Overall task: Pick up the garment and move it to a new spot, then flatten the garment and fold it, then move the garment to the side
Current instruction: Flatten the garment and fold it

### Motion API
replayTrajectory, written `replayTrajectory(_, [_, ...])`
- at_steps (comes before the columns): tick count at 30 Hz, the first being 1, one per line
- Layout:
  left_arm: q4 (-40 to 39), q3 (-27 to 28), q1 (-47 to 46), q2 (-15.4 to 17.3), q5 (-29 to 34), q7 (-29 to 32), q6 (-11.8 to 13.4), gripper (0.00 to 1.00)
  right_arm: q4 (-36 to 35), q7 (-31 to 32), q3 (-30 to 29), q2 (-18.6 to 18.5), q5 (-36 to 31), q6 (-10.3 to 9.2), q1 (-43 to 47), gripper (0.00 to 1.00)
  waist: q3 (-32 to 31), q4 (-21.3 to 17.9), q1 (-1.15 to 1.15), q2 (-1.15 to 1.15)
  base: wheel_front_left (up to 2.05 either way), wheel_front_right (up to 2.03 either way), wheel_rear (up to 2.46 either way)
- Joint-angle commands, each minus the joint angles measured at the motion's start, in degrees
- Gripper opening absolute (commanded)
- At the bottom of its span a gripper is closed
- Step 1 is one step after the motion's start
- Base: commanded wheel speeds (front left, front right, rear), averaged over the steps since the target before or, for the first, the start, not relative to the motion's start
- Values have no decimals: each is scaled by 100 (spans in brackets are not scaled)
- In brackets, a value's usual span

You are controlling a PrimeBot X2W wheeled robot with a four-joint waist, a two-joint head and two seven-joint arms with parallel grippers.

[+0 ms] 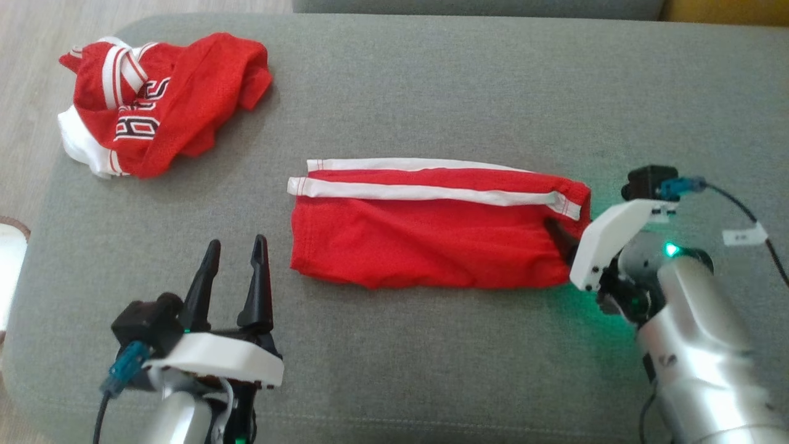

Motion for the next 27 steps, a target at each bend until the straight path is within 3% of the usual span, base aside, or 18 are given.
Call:
replayTrajectory(1, [-154,225,-272,15,85,-70,-46,100,-30,130,162,-13,153,37,-229,99,37,13,0,0,0,0,0])
replayTrajectory(2, [-149,237,-281,11,93,-70,-55,100,23,193,182,-25,240,37,-272,82,54,13,0,0,0,0,0])
replayTrajectory(3, [-144,247,-289,6,102,-70,-64,100,68,238,209,-41,312,37,-311,58,67,12,0,0,0,0,0])
replayTrajectory(7, [-142,277,-308,-9,149,-70,-67,100,160,294,341,-141,557,37,-478,0,94,-41,0,0,0,0,0])
replayTrajectory(12, [-153,315,-292,-5,186,-71,-60,100,-8,407,659,-466,810,37,-661,0,47,-231,0,0,0,0,0])
replayTrajectory(19, [-178,283,-299,-17,216,-71,-102,100,-429,786,855,-1437,912,37,-786,0,26,-542,0,0,0,0,0])
replayTrajectory(22, [-174,266,-337,-15,232,-71,-107,100,-655,966,889,-1685,964,37,-765,0,54,-681,0,0,0,0,0])
replayTrajectory(27, [-178,251,-371,-4,243,-70,-92,100,-965,969,976,-1499,1168,37,-682,0,78,-782,0,0,0,0,0])
